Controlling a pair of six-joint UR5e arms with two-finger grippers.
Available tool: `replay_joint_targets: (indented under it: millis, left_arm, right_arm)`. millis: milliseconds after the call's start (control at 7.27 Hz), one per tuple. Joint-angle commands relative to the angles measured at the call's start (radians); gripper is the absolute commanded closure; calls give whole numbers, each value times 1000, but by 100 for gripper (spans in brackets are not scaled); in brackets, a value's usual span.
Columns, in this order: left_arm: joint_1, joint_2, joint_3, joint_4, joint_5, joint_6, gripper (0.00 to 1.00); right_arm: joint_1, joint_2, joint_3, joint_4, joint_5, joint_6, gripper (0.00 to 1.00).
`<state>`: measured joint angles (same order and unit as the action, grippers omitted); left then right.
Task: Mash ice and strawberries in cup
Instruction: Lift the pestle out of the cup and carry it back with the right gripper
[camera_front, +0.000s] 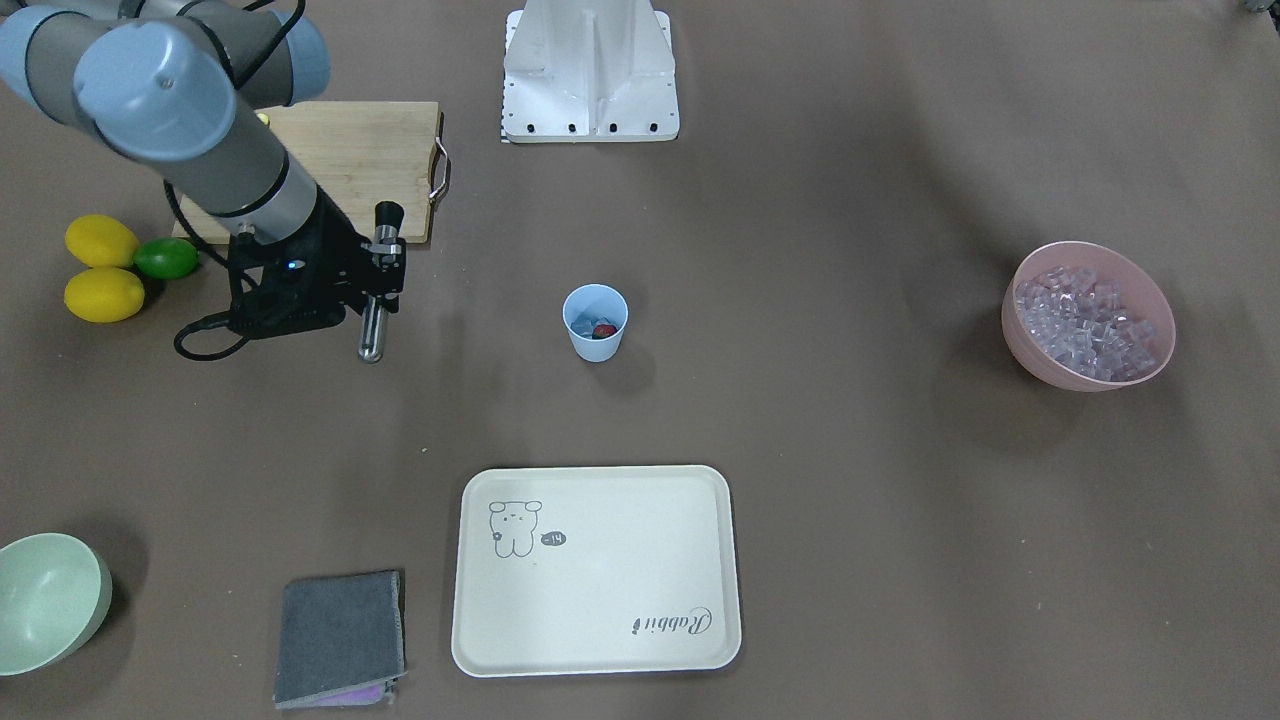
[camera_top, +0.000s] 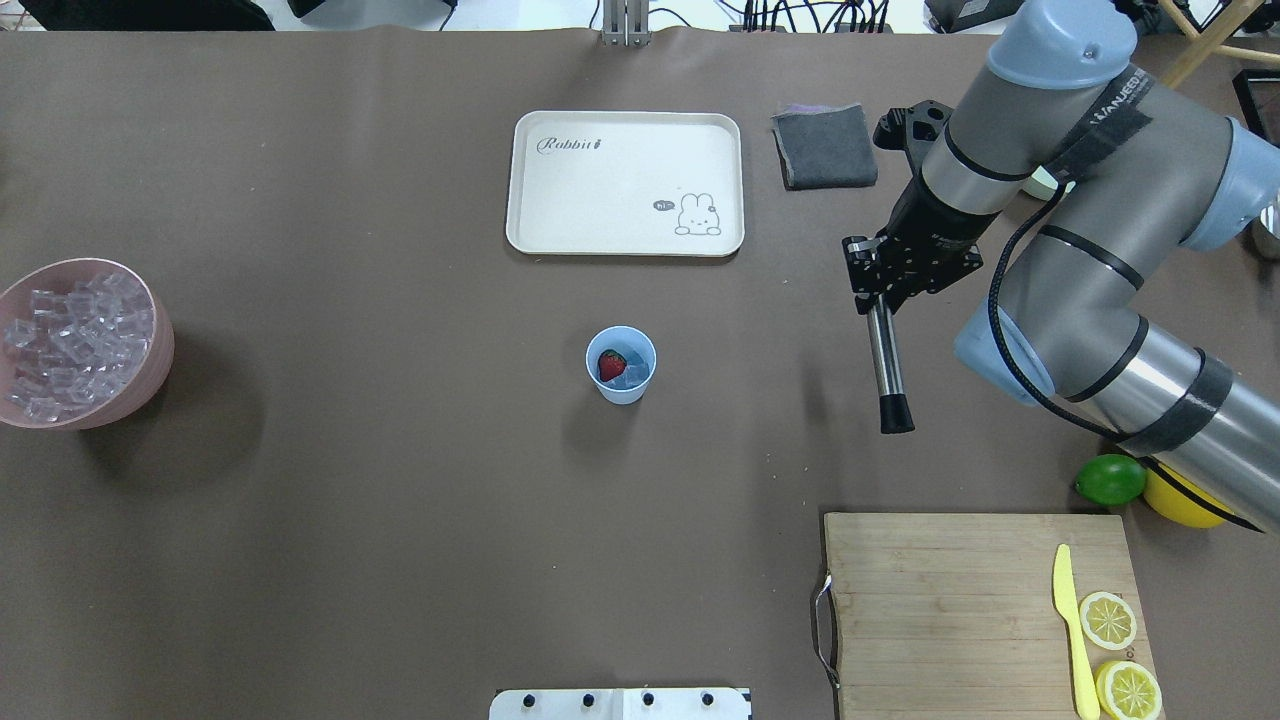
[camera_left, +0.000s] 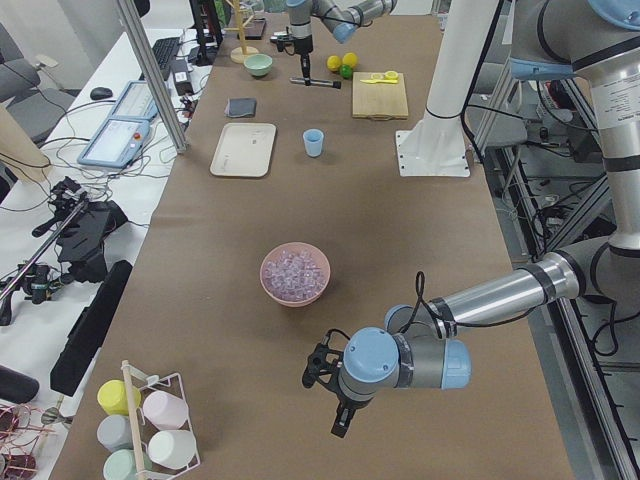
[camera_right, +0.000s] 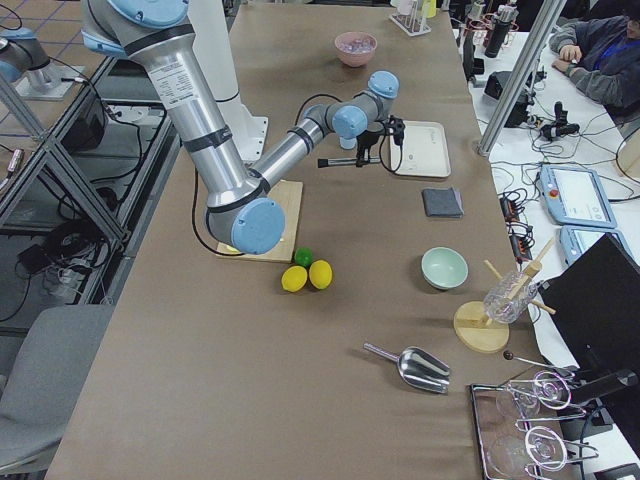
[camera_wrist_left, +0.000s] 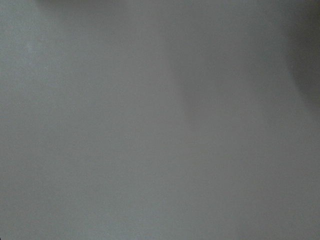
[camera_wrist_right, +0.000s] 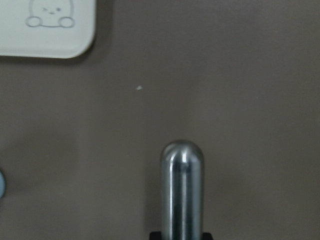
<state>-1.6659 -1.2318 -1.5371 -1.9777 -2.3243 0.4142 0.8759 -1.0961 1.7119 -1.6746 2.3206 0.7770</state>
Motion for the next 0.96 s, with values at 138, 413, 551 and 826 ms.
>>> replay_joint_targets:
  millis: [138, 413, 551, 826]
  left_arm:
    - [0, 0, 2, -15, 0, 0, 1]
    - [0, -1, 2, -16, 2, 0, 1]
    - [0, 0, 2, -29, 2, 0, 1]
    - [0, 0, 2, -33, 2, 0, 1]
  right_arm:
    - [41, -97, -67, -7, 11, -174, 100]
    - [51, -143, -78, -1, 8, -212, 100]
    - [61, -148, -96, -2, 9, -212, 100]
    - [78, -150, -173, 60, 8, -211, 100]
